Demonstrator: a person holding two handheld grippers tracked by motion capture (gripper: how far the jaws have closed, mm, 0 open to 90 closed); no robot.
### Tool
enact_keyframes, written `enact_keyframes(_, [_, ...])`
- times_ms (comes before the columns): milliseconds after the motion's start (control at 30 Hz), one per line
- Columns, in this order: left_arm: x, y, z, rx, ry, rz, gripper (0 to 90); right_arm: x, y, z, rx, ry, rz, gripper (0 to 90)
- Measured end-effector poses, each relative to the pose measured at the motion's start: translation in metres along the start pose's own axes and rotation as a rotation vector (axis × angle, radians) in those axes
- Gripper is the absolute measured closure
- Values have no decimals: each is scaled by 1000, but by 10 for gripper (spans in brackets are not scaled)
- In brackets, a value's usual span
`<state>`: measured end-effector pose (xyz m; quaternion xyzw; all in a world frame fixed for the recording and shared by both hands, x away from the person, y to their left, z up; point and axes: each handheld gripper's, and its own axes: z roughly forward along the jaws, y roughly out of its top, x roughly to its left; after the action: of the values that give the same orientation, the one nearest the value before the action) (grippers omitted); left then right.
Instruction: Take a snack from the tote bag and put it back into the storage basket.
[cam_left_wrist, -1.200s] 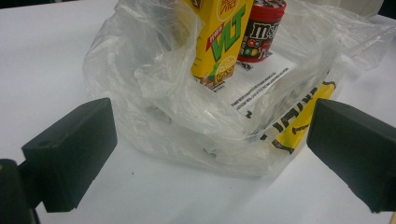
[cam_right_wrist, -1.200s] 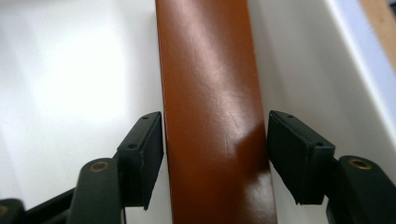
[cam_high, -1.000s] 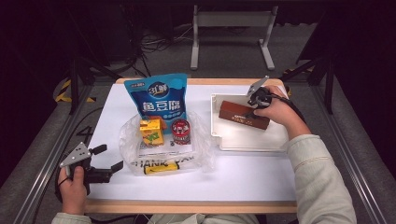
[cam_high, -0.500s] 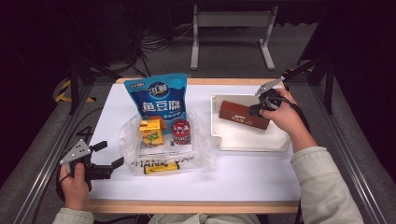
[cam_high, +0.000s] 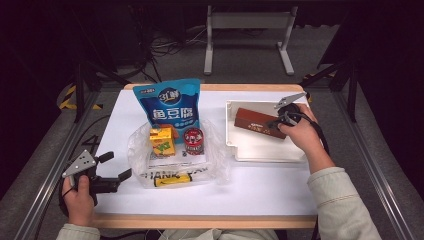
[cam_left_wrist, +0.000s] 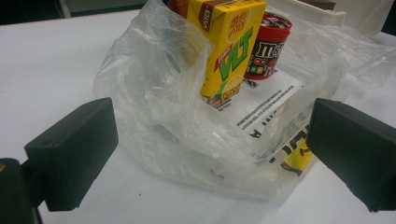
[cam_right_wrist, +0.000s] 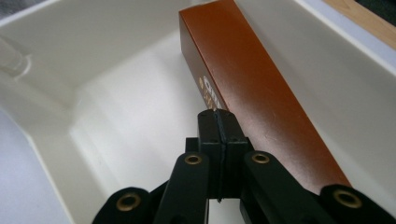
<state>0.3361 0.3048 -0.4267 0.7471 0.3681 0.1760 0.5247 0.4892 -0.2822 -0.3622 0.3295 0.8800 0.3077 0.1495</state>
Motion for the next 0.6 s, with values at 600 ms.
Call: enact_keyframes(600, [1,0,1,2,-5,-3,30,-5,-13,19,61,-60,76,899])
